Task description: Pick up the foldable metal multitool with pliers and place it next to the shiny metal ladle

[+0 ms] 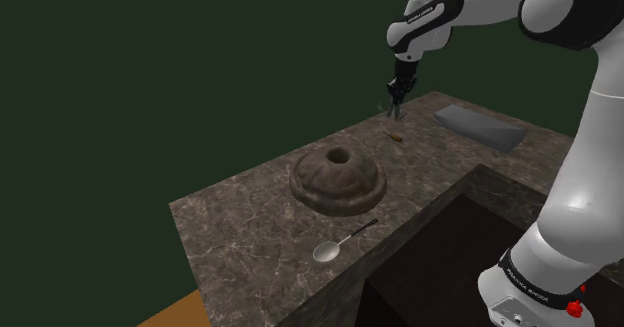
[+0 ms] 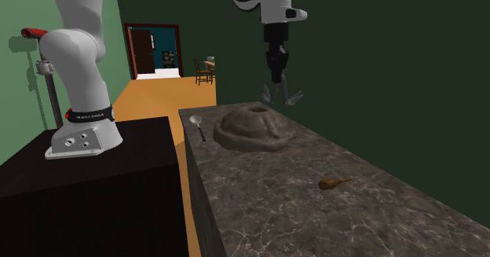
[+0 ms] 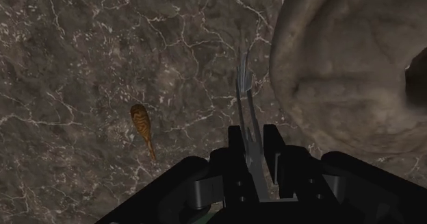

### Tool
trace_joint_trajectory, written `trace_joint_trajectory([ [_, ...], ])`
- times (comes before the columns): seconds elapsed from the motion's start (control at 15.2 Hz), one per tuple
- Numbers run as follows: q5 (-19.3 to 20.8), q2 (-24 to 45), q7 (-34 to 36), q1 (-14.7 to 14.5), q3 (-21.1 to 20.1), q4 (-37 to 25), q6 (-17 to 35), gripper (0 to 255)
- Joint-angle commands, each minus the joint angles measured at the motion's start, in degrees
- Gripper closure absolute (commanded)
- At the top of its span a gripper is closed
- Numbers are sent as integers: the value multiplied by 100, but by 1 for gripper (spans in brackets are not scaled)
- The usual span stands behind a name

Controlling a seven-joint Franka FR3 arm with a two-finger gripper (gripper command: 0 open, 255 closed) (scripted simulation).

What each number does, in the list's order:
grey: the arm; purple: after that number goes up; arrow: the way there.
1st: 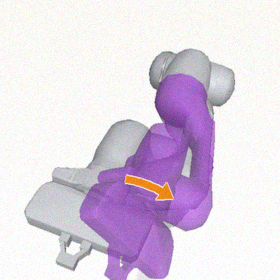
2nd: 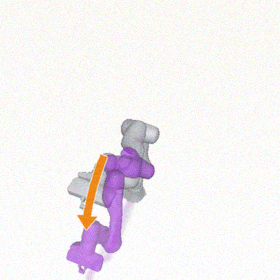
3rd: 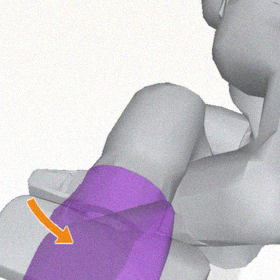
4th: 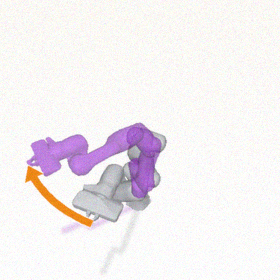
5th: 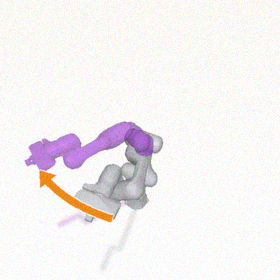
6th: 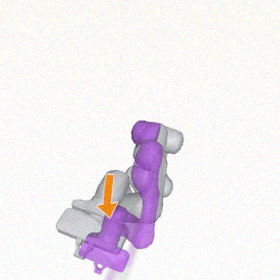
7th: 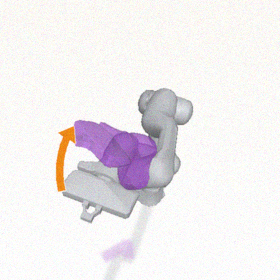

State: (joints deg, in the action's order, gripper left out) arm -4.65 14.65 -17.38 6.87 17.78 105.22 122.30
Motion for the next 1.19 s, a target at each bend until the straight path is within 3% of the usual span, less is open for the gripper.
trace_joint_trajectory([
  [0.0, 105, -240, 263, -178, -53, 367, 144, 255],
  [0.53, 501, -1106, 1433, -820, -411, 1461, 405, 255],
  [1.12, 726, -1707, 2787, -1442, -1016, 2174, 496, 255],
])
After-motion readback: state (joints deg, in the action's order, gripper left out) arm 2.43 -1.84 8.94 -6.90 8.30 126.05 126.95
